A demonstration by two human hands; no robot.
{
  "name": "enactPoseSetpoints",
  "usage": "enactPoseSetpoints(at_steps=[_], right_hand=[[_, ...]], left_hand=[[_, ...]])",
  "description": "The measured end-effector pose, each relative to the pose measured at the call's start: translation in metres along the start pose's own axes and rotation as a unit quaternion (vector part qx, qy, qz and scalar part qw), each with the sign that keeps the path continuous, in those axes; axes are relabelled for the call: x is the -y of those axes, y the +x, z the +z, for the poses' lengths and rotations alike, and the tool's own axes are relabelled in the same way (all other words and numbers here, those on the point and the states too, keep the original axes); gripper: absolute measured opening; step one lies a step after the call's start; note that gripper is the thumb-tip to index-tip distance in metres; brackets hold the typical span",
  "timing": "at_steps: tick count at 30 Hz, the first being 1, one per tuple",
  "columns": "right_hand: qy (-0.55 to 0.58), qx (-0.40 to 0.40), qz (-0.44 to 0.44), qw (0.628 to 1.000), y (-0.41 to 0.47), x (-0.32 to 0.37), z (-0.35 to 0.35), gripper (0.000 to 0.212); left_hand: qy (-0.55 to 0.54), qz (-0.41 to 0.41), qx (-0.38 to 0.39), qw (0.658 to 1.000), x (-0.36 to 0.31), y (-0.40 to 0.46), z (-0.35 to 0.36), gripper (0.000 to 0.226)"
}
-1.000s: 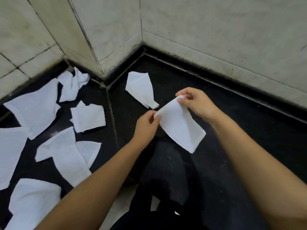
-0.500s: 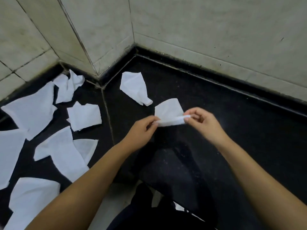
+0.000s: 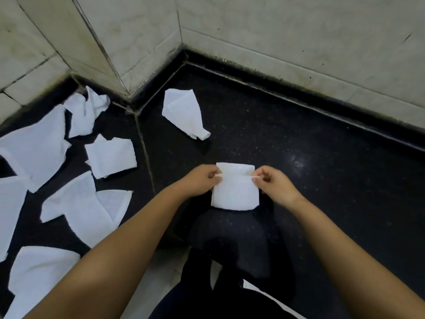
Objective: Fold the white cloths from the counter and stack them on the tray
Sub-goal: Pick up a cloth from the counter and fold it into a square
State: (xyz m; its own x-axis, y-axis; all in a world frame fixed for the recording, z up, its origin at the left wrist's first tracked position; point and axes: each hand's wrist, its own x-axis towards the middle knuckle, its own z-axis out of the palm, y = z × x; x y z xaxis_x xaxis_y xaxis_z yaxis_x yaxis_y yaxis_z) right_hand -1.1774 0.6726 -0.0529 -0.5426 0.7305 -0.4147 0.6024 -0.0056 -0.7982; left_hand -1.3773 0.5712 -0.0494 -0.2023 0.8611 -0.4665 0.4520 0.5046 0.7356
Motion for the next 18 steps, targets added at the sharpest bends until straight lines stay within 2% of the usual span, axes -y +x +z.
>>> enactPoseSetpoints(at_steps=[3,9,14,18], right_hand=[[-0.031,-0.077,0.023,0.996,0.025,0.010,0.005,0.010],[-0.130,-0.118,0.058,0.983,0.041,0.003,0.020,0.012],[-0.166,-0.132,0.055,0.976,0.041,0.006,0.022,0.018],[-0.135,-0.142,0.096,0.976,0.032,0.001,0.016,0.030]], left_hand=[[0.044,0.001,-0.063,0.997,-0.013,0.025,-0.001,0.006],[0.151,-0.021,-0.101,0.983,-0.008,0.048,0.012,0.013],[0.126,0.003,-0.131,0.983,-0.005,0.042,0.015,0.021],[0.114,-0.066,-0.167,0.977,-0.002,0.029,0.018,0.036]])
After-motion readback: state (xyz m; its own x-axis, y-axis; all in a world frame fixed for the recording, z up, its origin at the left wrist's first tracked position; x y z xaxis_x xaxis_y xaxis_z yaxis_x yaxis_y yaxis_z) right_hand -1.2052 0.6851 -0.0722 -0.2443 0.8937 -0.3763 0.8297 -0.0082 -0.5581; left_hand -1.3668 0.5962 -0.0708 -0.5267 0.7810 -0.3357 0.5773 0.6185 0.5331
